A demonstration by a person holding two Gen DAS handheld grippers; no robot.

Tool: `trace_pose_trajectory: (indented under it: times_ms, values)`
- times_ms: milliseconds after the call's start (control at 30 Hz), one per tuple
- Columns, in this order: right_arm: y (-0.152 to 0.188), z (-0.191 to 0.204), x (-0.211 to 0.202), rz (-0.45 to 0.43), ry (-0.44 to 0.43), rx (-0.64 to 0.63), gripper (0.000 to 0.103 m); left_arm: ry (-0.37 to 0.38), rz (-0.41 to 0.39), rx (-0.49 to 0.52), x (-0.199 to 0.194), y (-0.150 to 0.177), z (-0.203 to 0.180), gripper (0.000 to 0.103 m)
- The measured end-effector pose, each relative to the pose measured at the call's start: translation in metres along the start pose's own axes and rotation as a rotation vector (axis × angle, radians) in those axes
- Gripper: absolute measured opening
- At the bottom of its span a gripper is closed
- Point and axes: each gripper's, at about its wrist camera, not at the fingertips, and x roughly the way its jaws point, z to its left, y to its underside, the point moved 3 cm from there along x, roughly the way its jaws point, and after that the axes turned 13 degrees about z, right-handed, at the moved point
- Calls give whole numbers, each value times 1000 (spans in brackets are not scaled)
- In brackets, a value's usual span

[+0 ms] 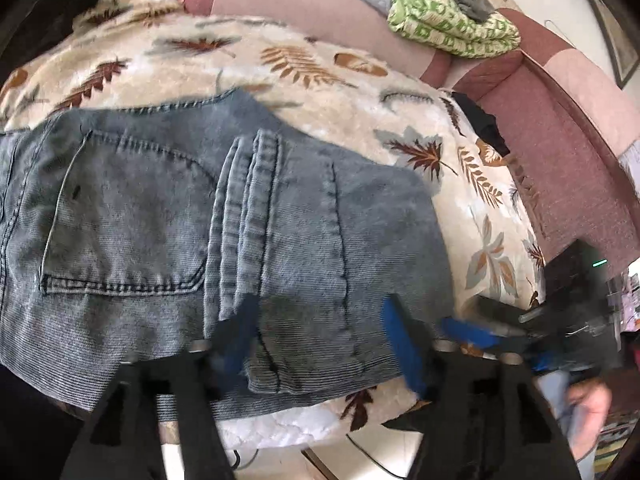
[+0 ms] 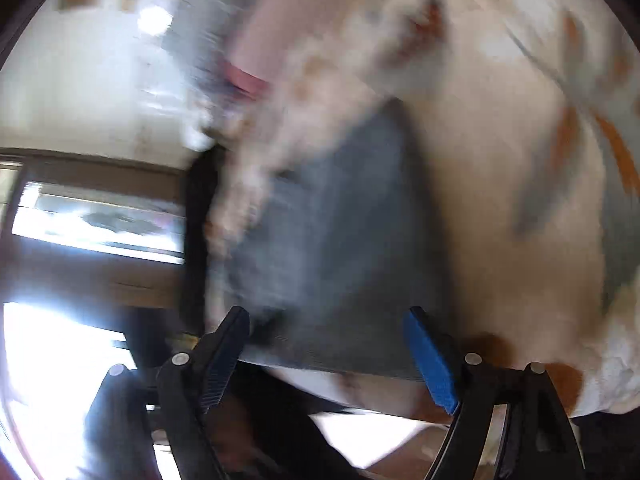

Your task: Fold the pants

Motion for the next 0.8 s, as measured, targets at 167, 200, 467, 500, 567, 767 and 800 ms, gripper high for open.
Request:
trace_pose_trajectory:
  times_ms: [167, 200, 467, 500, 567, 767, 800]
  values:
    - [-15, 35, -34, -61, 6, -45, 81, -34, -23, 52, -9, 1, -9, 72]
    - [-20, 43, -37, -59, -14, -60, 81, -22, -47, 61, -15, -1, -11, 72]
    - [-116, 39, 0, -40, 33, -25, 81, -41, 21, 72, 17, -15, -2, 72]
    - [-126, 24, 14, -13, 70, 8, 81, -52, -13, 104, 17, -13, -4, 72]
    - [-127, 19, 13, -37, 28, 44, 81, -78, -12, 133, 19, -12, -8, 72]
    - [-81, 57, -12, -56, 45, -79, 82, -49, -29, 140, 21, -13, -7, 75]
    - [-73, 50, -12, -54, 51, -66, 82, -40, -33, 142, 20, -12, -5, 76]
